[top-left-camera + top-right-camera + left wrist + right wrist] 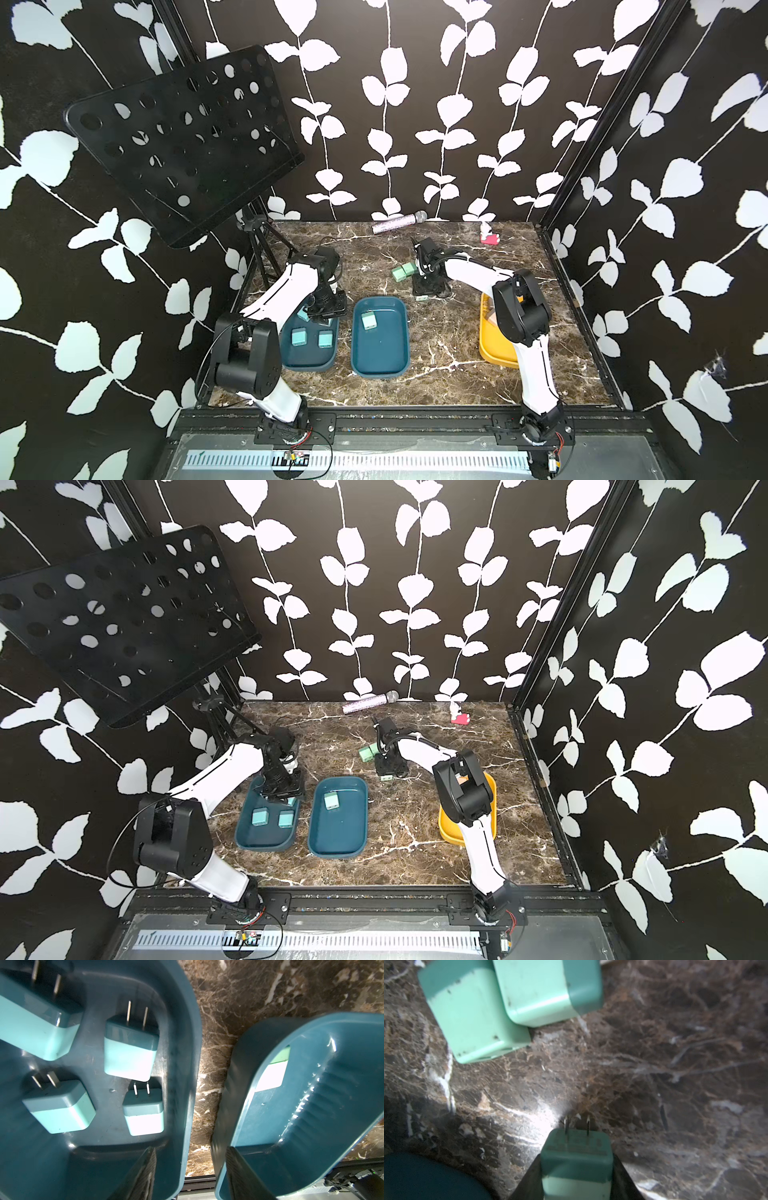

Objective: Place the plugs by color into the storage box
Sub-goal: Pick up the plug from the center of the board, then place the plug in the storage box.

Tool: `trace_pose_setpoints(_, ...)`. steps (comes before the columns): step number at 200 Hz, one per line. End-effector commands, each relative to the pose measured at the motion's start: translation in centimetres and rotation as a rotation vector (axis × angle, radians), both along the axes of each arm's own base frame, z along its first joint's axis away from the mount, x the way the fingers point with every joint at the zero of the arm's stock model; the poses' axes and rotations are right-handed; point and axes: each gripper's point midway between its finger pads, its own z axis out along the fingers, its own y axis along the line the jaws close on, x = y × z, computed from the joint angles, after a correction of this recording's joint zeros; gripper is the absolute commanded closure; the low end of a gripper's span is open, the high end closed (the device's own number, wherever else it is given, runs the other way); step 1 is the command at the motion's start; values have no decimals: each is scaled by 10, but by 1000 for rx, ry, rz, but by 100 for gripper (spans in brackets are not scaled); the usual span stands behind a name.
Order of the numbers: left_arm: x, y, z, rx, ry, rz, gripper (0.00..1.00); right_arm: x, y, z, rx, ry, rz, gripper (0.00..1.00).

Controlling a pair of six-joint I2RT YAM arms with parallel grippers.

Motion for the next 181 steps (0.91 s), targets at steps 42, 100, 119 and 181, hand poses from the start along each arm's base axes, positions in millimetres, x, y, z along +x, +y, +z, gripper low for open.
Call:
trace_pose_setpoints(42, -2, -2, 0, -16, -4, 12, 44, -12, 8, 69, 63, -89, -18, 68)
trace_pose_setpoints(100, 2, -4, -3, -24, -8, 23, 44, -45, 61, 107, 132, -138, 38, 68)
trace_pose_setpoints(119, 3, -5, -4, -26, -8, 24, 44, -58, 81, 107, 143, -133, 60, 68)
trace_pose_setpoints(181, 3, -5, -5, -22, -7, 21, 44, -82, 109, 75, 117, -80, 104, 68)
